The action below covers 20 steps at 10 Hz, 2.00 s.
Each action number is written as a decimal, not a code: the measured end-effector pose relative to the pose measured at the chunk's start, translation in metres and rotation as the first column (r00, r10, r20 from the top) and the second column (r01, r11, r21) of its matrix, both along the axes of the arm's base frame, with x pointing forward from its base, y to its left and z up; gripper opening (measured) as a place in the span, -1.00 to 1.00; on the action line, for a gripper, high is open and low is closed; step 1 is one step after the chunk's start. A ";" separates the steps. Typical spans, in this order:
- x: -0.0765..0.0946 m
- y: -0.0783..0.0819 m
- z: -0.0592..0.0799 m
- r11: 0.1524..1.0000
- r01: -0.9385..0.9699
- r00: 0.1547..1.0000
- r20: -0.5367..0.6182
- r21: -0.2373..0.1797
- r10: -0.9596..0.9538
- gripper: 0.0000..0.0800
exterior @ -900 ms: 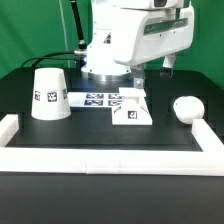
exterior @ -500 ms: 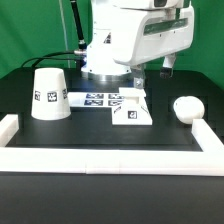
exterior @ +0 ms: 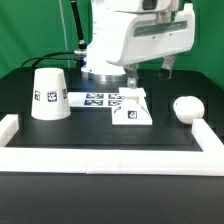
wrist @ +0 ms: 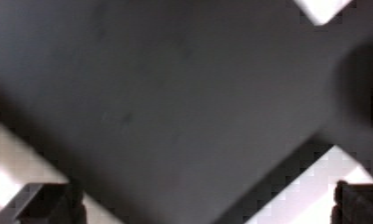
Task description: Assemble lamp
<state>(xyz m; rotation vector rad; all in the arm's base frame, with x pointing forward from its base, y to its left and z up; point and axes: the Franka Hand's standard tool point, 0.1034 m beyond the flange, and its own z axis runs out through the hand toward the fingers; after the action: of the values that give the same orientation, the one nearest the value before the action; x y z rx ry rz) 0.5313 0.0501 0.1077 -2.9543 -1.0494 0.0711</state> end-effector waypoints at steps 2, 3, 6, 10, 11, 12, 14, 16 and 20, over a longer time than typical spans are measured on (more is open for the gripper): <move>-0.012 0.004 0.001 0.994 0.106 0.994 -0.011 -0.011 -0.106 0.75; -0.011 0.004 0.000 0.994 0.106 0.994 -0.012 -0.011 -0.106 0.75; -0.012 0.004 0.000 0.994 0.106 0.994 -0.013 -0.011 -0.106 0.75; -0.066 -0.021 -0.005 0.955 0.296 0.955 0.015 -0.011 -0.296 0.75; -0.082 -0.029 -0.010 0.936 0.351 0.936 -0.005 -0.023 -0.351 0.75; -0.086 -0.039 -0.014 0.932 0.362 0.932 -0.017 -0.024 -0.363 0.75; -0.085 -0.037 -0.014 0.933 0.359 0.933 -0.016 -0.024 -0.359 0.75; -0.085 -0.037 -0.014 0.933 0.359 0.933 -0.016 -0.024 -0.359 0.75; -0.098 -0.031 -0.027 0.851 0.523 0.850 -0.051 -0.052 -0.525 0.75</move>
Offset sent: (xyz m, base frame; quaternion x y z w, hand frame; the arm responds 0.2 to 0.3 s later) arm 0.0000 0.0000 0.0000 0.0000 0.0000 0.0000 1.0000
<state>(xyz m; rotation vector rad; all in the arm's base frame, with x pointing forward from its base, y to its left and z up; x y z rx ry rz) 0.4329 0.0193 0.0809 -3.1252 -0.2030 0.1778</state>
